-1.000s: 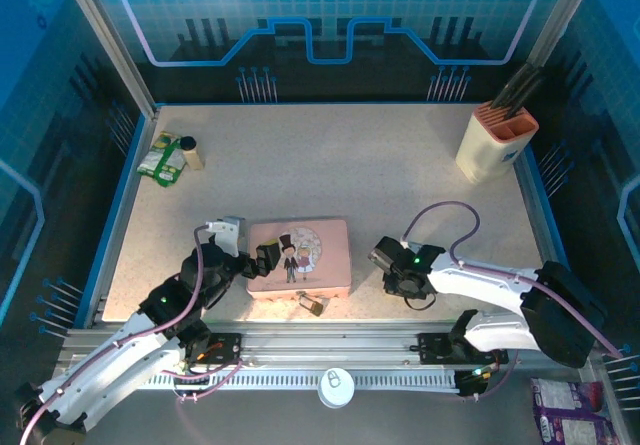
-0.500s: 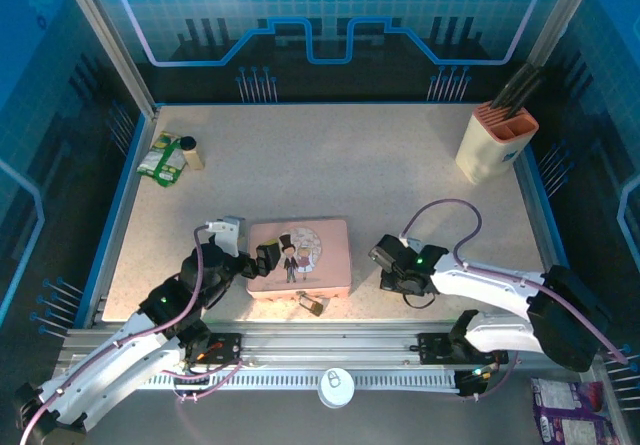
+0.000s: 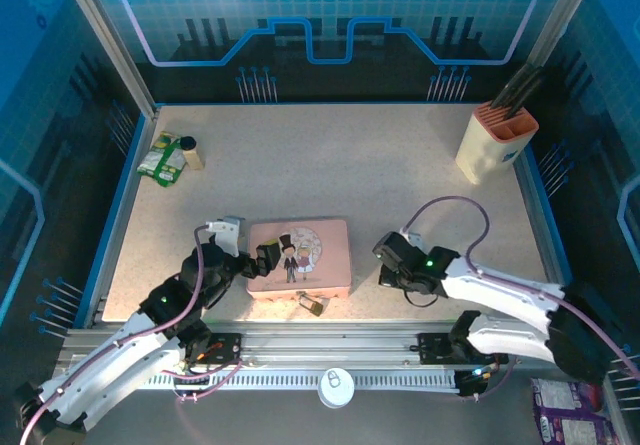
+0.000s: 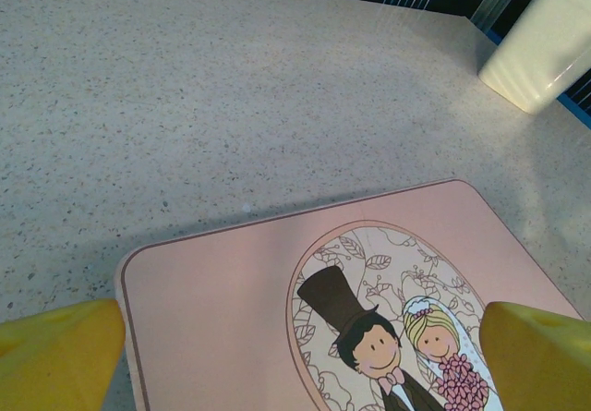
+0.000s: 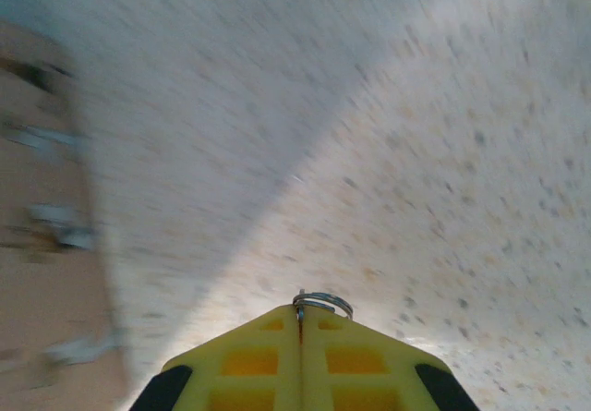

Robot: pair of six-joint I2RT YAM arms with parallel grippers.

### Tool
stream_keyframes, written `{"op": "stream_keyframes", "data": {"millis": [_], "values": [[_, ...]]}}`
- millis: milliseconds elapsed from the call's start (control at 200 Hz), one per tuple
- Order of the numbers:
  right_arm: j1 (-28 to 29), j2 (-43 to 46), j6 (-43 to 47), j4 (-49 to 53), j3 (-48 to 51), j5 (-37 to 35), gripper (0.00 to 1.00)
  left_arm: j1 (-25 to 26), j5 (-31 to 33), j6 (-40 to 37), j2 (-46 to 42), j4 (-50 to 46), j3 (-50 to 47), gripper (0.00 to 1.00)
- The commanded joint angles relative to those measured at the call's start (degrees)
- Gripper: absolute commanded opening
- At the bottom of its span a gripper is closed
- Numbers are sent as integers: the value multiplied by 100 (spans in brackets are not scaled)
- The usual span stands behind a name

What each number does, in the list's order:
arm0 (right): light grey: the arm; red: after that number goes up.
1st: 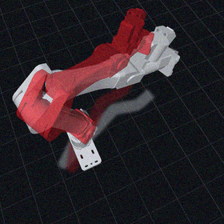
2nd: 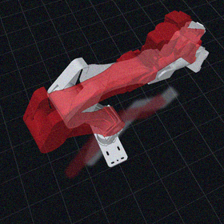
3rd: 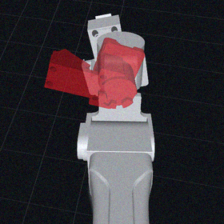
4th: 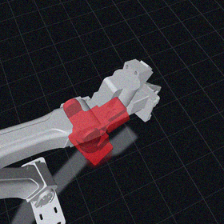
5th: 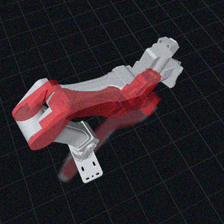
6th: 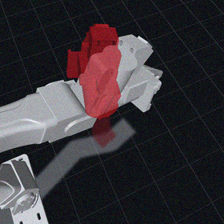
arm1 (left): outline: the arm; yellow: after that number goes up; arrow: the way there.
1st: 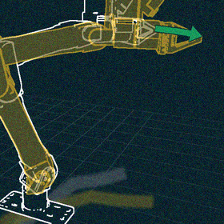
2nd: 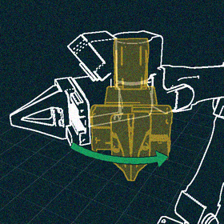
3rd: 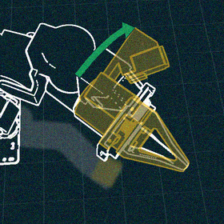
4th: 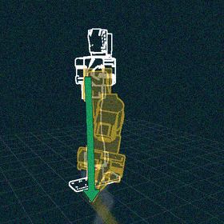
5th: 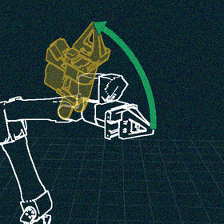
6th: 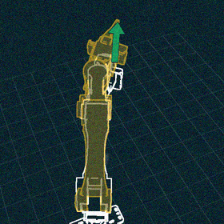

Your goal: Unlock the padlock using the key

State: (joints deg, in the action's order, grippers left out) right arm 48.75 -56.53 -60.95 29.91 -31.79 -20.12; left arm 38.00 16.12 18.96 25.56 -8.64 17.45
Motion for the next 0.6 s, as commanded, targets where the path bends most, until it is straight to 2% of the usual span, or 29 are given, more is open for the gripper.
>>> {"op": "stream_keyframes", "data": {"millis": [0,120,320,595], "values": [[64,840,603,-1367,23,-432,0,34,-286,89,129,464,12,99],[47,1075,1246,-3246,241,-391,0,41,-962,528,576,765,442,99],[68,581,1562,-6414,657,-194,0,128,-1946,1323,1622,1484,1097,93],[182,-444,1362,-9083,918,13,0,549,-2091,1806,2457,2656,1392,82]]}}
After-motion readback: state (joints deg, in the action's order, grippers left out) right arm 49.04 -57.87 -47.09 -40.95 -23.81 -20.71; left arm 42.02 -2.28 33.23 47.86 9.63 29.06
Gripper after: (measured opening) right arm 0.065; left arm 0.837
